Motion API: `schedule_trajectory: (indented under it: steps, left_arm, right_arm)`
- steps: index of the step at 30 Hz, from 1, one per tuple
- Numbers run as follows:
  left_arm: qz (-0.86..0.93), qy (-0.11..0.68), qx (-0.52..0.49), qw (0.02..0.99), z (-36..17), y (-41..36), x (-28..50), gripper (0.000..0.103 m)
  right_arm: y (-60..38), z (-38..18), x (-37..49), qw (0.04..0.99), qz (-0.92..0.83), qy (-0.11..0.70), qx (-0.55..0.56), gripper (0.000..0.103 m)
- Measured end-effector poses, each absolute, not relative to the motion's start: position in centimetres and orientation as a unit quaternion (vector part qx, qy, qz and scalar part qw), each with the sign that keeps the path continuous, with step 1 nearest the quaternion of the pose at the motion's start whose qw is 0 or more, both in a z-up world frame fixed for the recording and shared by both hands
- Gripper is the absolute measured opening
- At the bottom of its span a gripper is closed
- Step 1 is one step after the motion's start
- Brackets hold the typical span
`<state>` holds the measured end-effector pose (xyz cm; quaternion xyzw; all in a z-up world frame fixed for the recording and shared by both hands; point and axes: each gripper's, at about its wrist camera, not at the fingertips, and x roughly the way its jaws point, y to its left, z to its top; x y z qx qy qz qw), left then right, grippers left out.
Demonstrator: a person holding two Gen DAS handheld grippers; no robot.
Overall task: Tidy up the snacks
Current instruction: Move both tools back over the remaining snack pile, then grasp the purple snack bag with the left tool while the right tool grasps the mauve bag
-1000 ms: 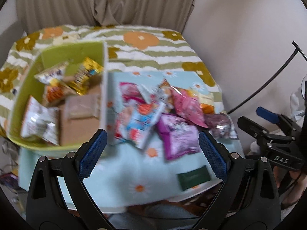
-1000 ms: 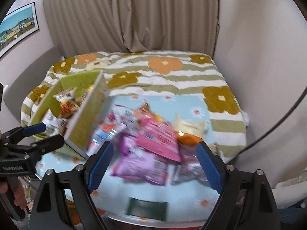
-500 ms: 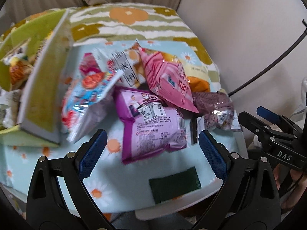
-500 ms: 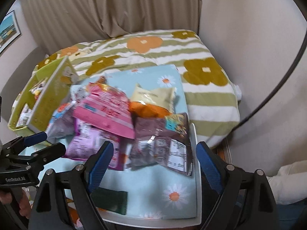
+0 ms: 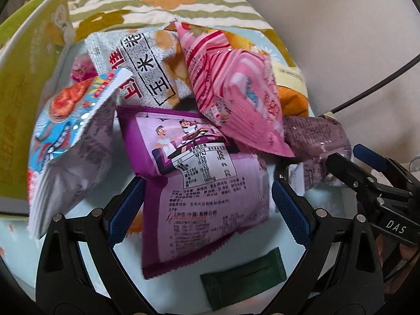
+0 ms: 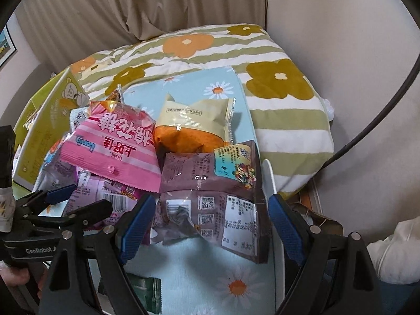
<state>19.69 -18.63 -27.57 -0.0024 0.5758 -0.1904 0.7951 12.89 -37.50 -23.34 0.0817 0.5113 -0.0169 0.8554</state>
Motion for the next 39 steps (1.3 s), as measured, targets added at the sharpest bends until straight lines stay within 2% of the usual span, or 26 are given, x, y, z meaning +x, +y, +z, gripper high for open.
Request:
schedule_trajectory:
  steps: [9, 12, 14, 16, 24, 26, 30, 39]
  left_arm:
    - [-0.203, 0.586, -0.009, 0.784, -28.6, -18.7, 20.5, 0.095]
    - [-0.214, 0.585, -0.009, 0.782, -28.7, -18.7, 20.5, 0.088]
    - [-0.220, 0.585, -0.007, 0.781, -28.7, -18.6, 20.3, 0.078]
    - [-0.227, 0.586, -0.008, 0.778, -28.7, -18.4, 20.2, 0.075]
    - [-0.224, 0.592, -0.005, 0.774, -28.2, -17.6, 19.4, 0.073]
    - [-0.222, 0.594, -0.005, 0.773, -28.1, -17.3, 19.5, 0.073]
    - [-0.219, 0.594, -0.001, 0.774, -27.5, -16.7, 18.8, 0.073]
    - [-0.212, 0.582, 0.008, 0.785, -26.0, -16.3, 17.2, 0.073]
  right_arm:
    - [-37.1, -24.6, 14.4, 0.848, -0.003, 0.525, 0.076, 0.085]
    - [-37.1, -24.8, 14.8, 0.846, 0.003, 0.528, 0.080, 0.085]
    - [-37.2, -24.9, 15.0, 0.845, 0.006, 0.529, 0.082, 0.085]
    - [-37.2, -25.1, 15.2, 0.842, 0.008, 0.534, 0.083, 0.085]
    - [-37.0, -26.0, 16.0, 0.835, 0.002, 0.544, 0.076, 0.086]
    - [-36.8, -26.3, 16.3, 0.833, 0.003, 0.549, 0.070, 0.090]
    - [-36.6, -26.9, 16.7, 0.831, 0.002, 0.554, 0.057, 0.092]
    - [-36.1, -27.3, 16.4, 0.837, -0.002, 0.546, 0.039, 0.092]
